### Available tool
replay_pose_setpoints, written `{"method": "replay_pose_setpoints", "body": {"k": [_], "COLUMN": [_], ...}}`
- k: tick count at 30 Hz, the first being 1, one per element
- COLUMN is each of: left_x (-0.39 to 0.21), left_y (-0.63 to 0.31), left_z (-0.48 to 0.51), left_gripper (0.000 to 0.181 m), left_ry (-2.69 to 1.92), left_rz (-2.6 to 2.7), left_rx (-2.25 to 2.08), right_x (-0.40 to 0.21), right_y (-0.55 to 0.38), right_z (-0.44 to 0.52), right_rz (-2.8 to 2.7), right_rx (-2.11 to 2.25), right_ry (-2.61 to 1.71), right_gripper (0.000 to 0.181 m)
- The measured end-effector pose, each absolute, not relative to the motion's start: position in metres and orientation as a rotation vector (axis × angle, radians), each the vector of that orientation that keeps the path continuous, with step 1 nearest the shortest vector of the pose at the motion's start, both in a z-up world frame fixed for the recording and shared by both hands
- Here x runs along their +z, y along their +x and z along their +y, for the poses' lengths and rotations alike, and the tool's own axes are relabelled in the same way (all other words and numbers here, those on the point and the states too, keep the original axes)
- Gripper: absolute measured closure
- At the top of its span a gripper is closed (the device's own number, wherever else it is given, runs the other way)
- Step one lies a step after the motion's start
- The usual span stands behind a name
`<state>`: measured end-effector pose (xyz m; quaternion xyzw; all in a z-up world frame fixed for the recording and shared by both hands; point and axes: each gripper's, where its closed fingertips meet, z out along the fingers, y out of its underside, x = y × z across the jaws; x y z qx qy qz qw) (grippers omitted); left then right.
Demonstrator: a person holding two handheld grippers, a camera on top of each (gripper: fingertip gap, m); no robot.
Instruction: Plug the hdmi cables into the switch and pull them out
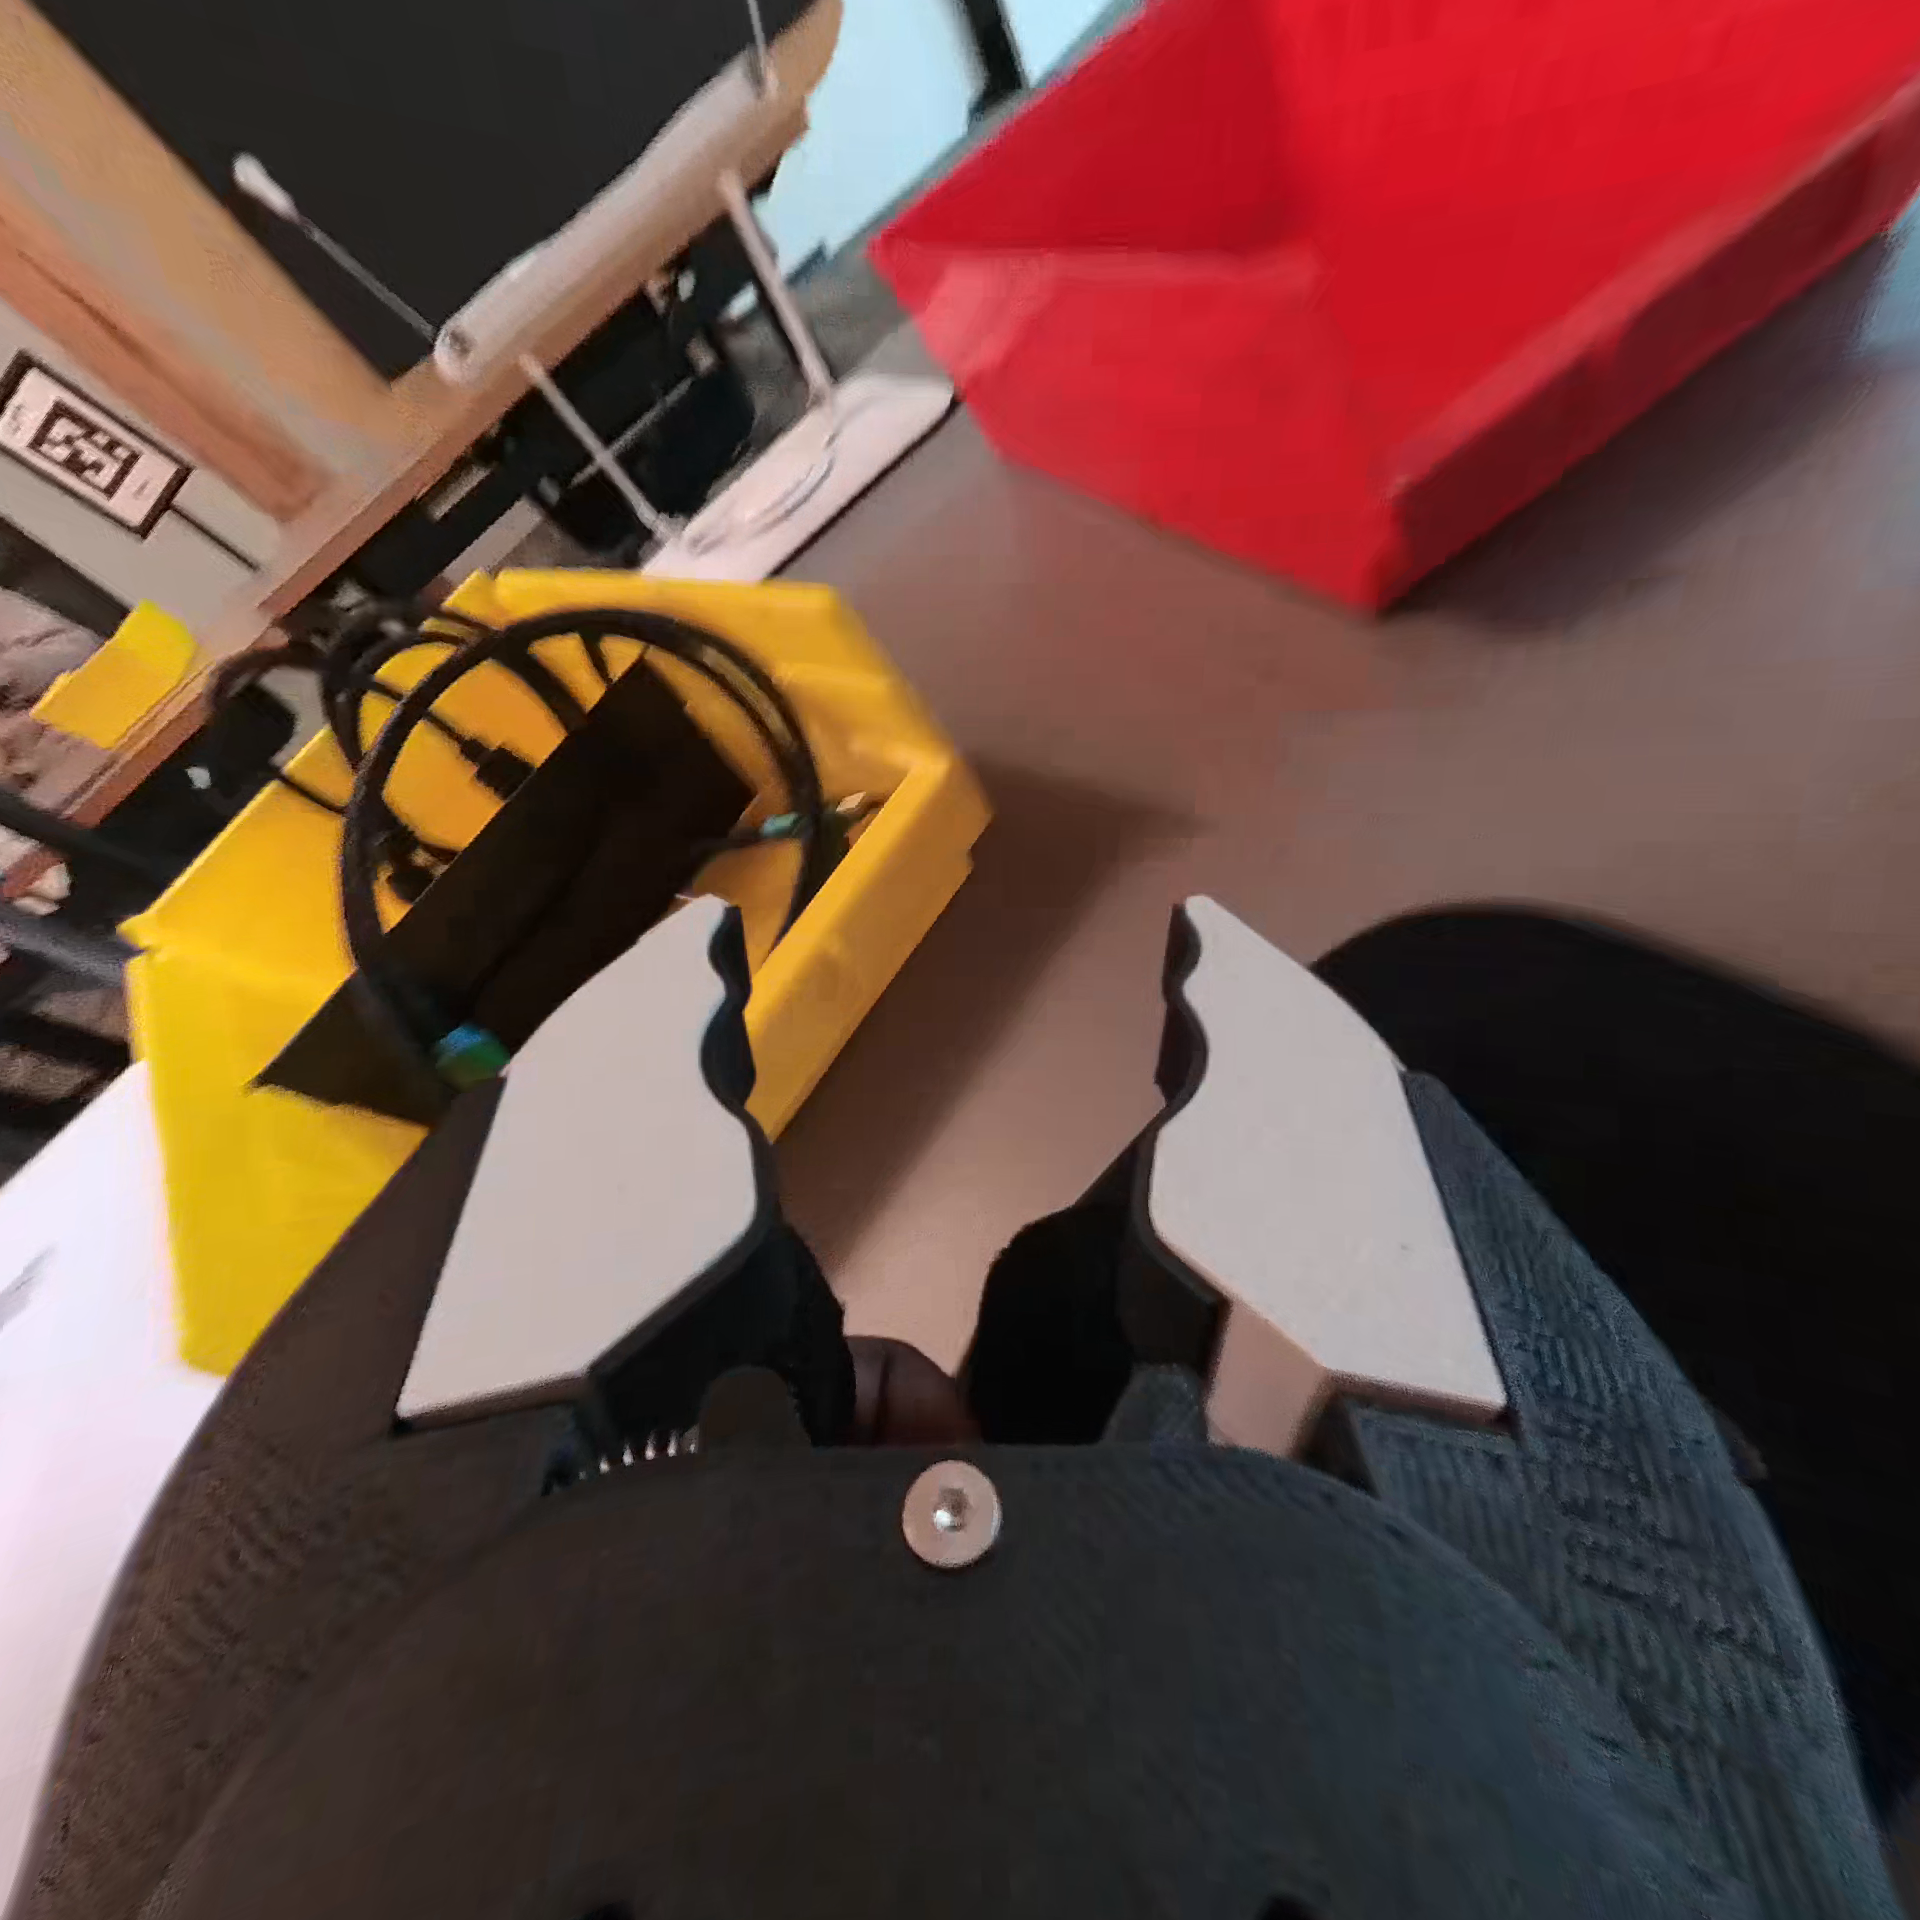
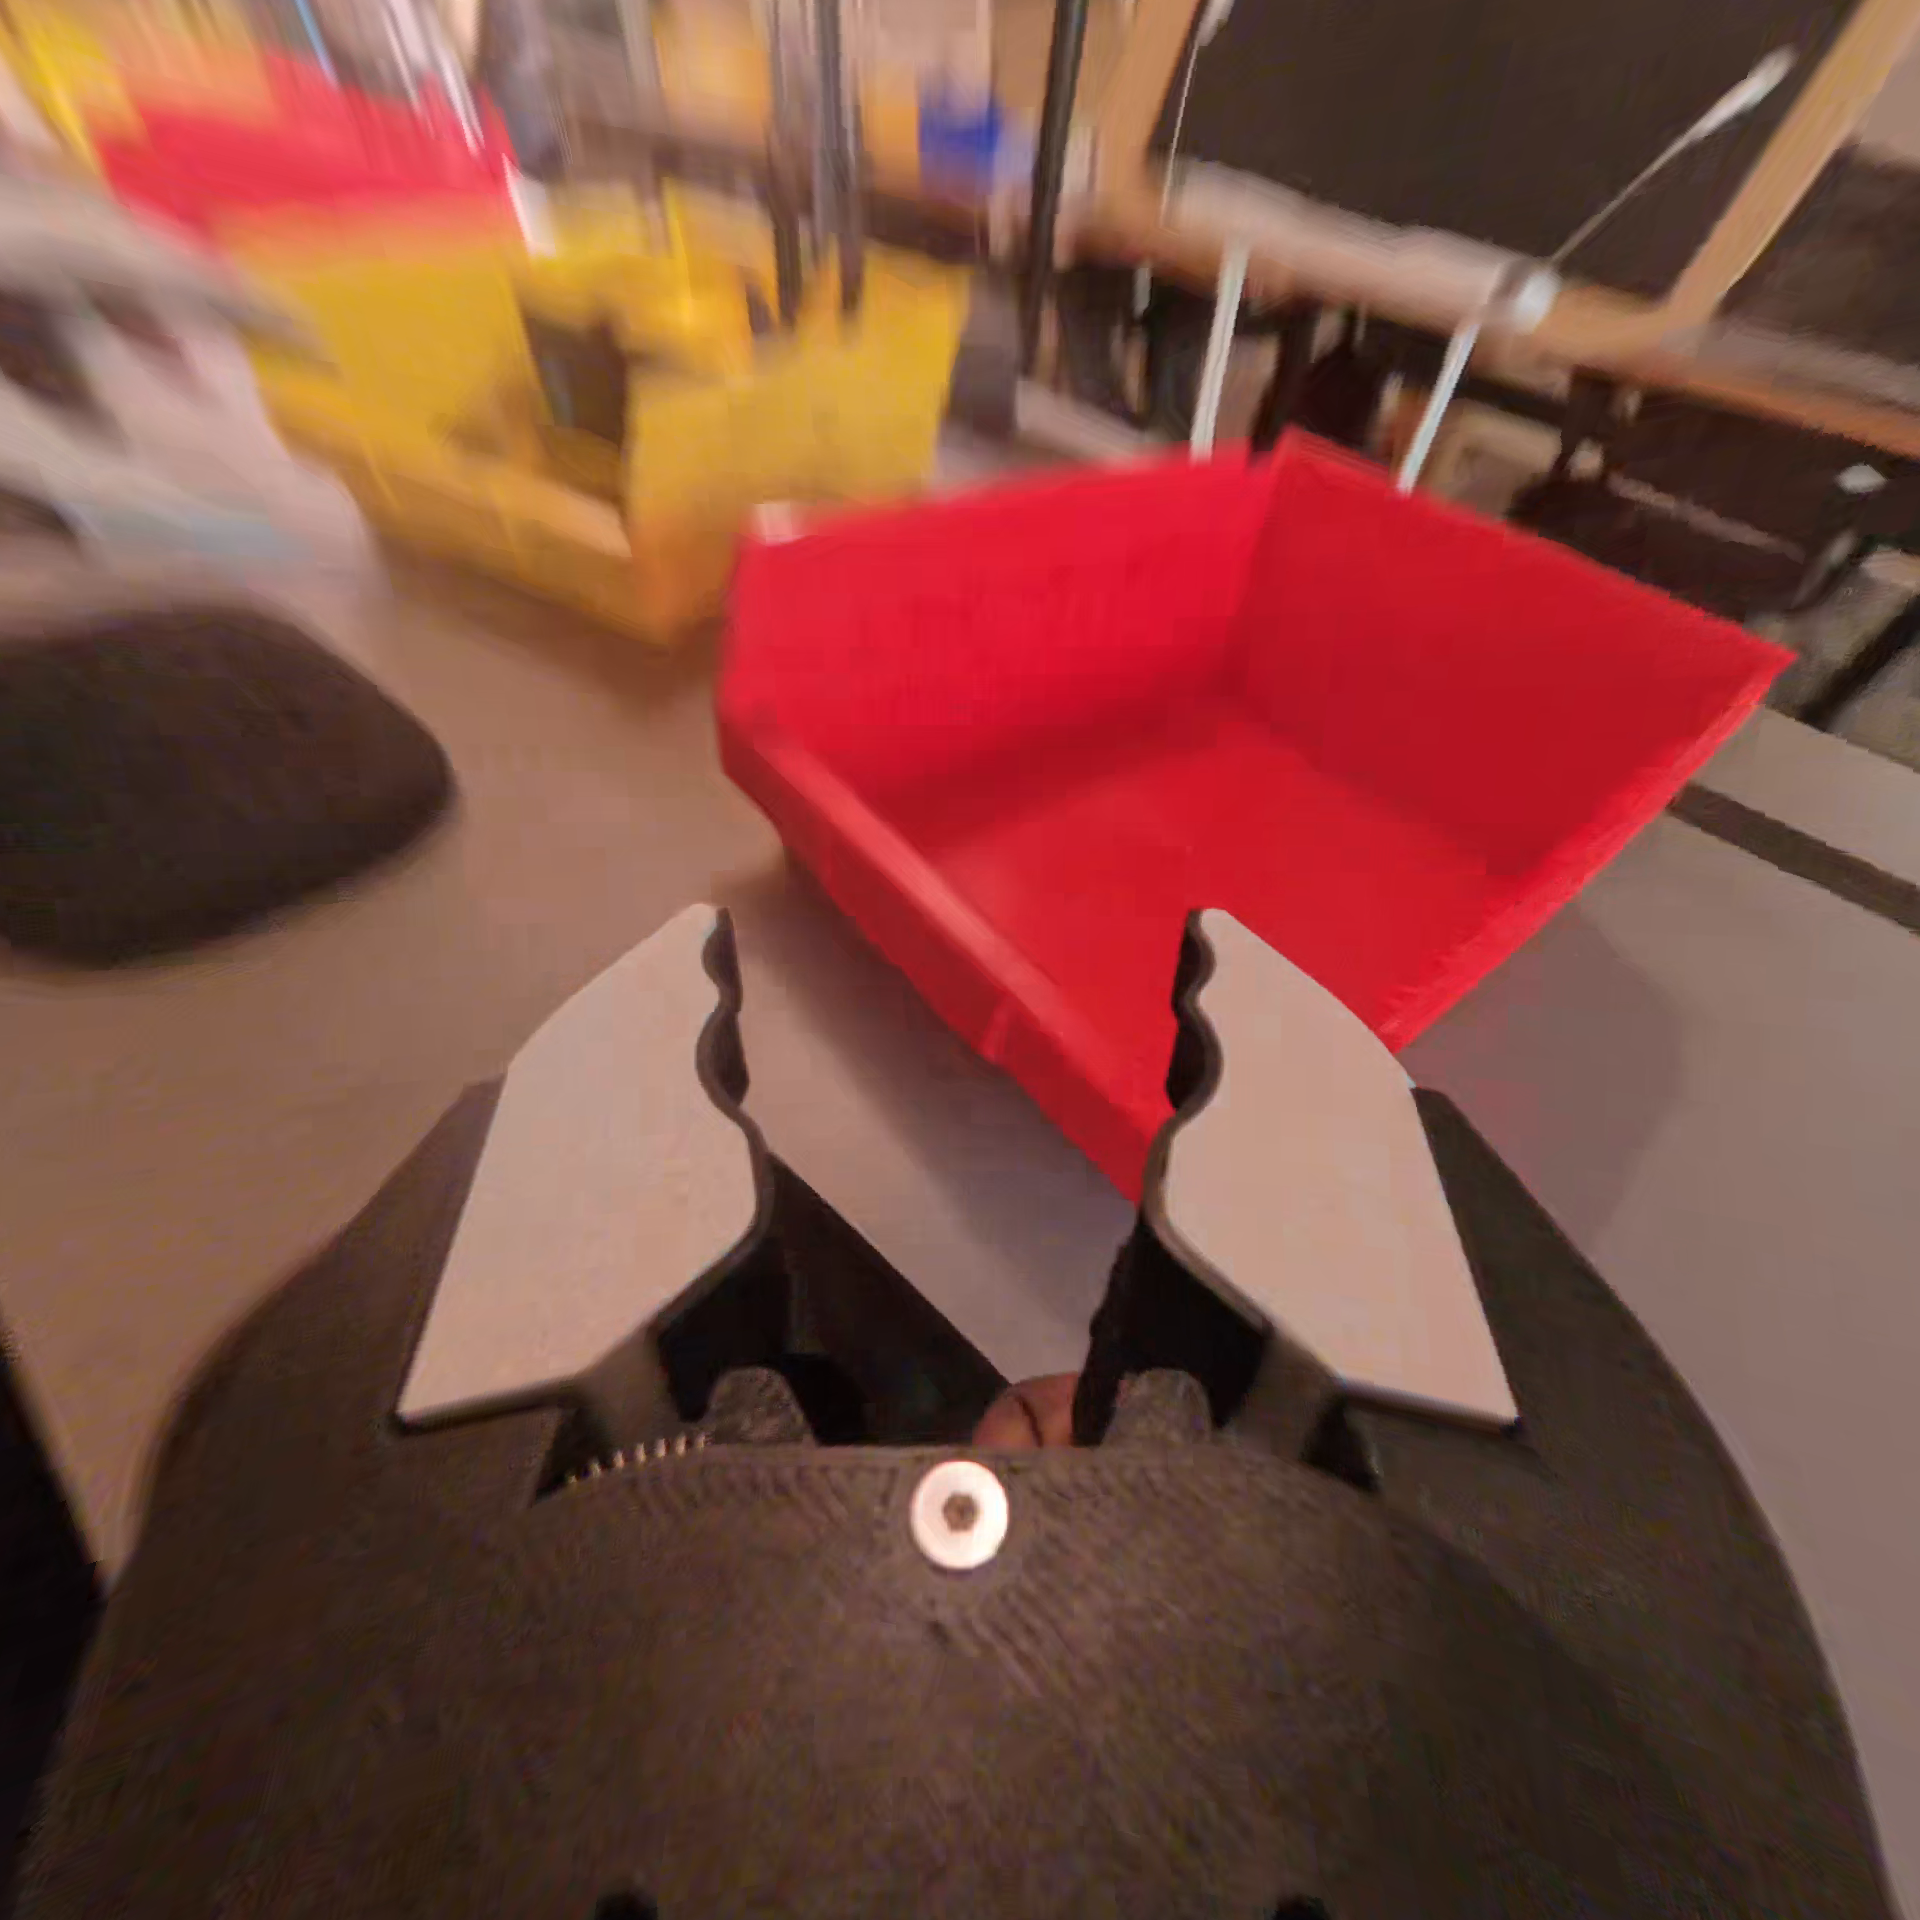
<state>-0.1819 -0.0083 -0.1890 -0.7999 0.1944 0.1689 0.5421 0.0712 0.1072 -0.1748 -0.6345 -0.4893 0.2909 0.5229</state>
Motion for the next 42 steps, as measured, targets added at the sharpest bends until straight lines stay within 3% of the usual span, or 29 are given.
{"method": "replay_pose_setpoints", "body": {"k": [6,9,13,15,16,34,42], "left_x": [-0.211,-0.219,-0.244,-0.248,-0.248,-0.248,-0.247], "left_y": [-0.227,-0.238,-0.269,-0.295,-0.298,-0.341,-0.346], "left_z": [-0.009,0.002,0.012,0.015,0.017,-0.08,-0.131], "left_gripper": [0.11,0.113,0.119,0.138,0.139,0.139,0.139], "left_ry": [-1.983,-1.994,-2.128,-2.117,-2.09,-2.196,-2.173], "left_rz": [0.634,0.717,0.762,0.751,0.744,0.611,0.633], "left_rx": [0.737,0.867,0.998,1.16,1.154,1.121,1.156], "right_x": [-0.224,-0.239,-0.253,-0.253,-0.253,-0.257,-0.257], "right_y": [0.054,0.047,0.058,0.063,0.069,0.254,0.318], "right_z": [0.135,0.143,0.16,0.163,0.165,0.217,0.2], "right_rz": [-1.605,-1.696,-1.736,-1.728,-1.723,-1.622,-1.794], "right_rx": [-0.168,-0.311,-0.459,-0.447,-0.436,-0.582,-0.455], "right_ry": [-1.382,-1.326,-1.313,-1.319,-1.362,-1.586,-1.347], "right_gripper": [0.094,0.099,0.144,0.144,0.145,0.147,0.149]}}
